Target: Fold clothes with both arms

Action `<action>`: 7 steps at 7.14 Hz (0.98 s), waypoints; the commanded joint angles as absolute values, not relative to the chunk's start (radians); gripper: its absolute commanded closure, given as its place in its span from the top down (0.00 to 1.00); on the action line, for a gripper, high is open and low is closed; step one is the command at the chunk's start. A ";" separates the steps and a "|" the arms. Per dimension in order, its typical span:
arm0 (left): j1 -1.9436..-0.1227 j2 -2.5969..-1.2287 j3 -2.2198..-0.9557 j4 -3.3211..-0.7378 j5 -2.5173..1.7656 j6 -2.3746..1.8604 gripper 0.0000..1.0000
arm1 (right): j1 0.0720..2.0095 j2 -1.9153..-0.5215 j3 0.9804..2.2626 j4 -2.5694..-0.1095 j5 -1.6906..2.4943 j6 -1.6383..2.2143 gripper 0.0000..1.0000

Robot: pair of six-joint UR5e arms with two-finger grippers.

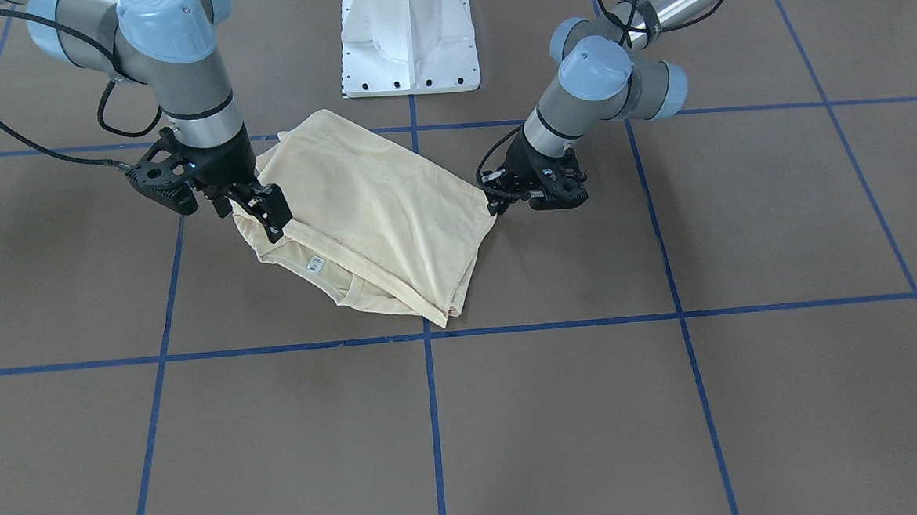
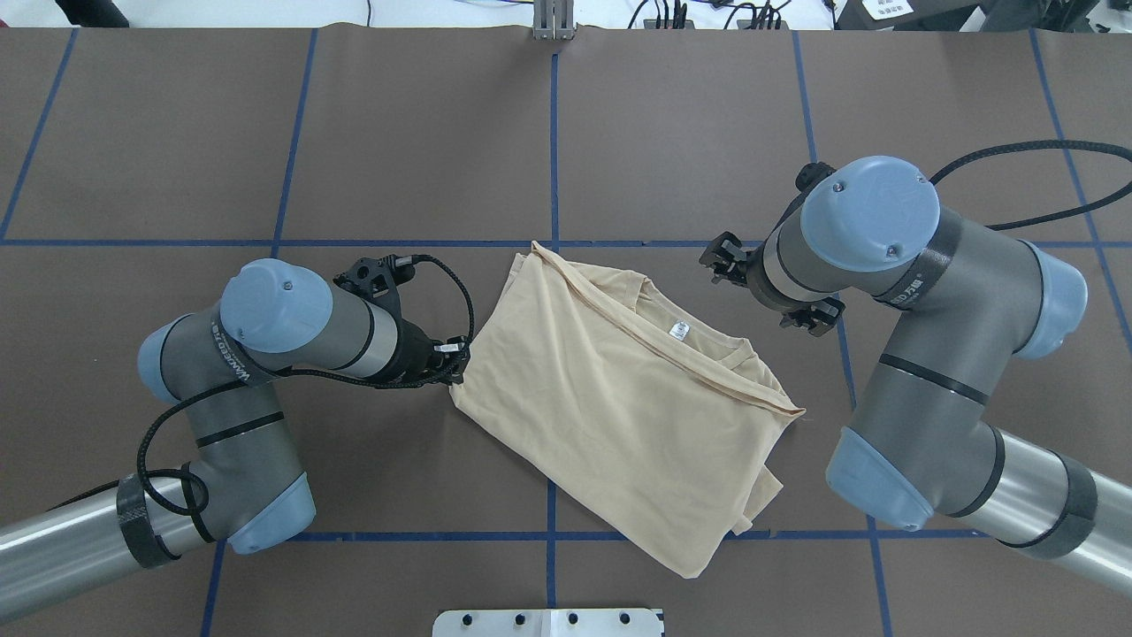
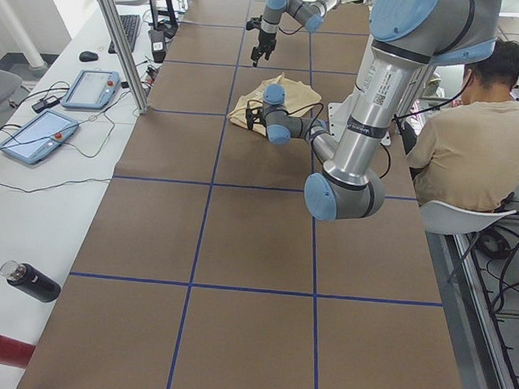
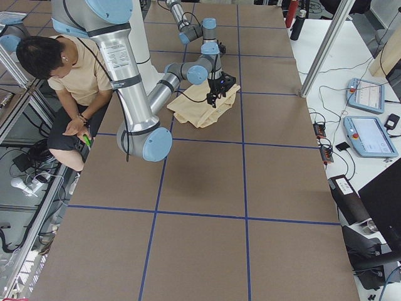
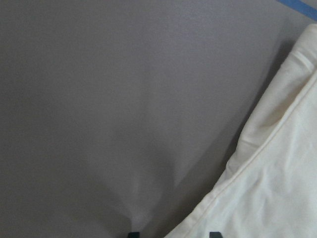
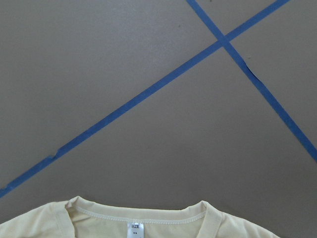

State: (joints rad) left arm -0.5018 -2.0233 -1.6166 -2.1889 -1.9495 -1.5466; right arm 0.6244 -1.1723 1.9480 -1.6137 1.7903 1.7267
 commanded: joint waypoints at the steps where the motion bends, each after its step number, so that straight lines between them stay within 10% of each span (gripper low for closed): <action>1: -0.540 -2.025 -1.617 -2.184 -1.947 -1.508 0.00 | 0.624 -1.172 1.941 -1.614 1.789 1.724 1.00; 3: -0.634 -2.072 -1.571 -2.192 -1.922 -1.416 0.00 | 0.626 -1.173 1.940 -1.614 1.789 1.726 1.00; 7: -0.745 -2.325 -1.099 -2.494 -1.752 -1.333 0.00 | 0.614 -1.160 1.927 -1.612 1.786 1.736 1.00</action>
State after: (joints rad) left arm -0.7230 -2.2814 -1.1915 -2.4224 -1.8117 -1.3651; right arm 0.6204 -1.1670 1.9314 -1.6134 1.7858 1.7313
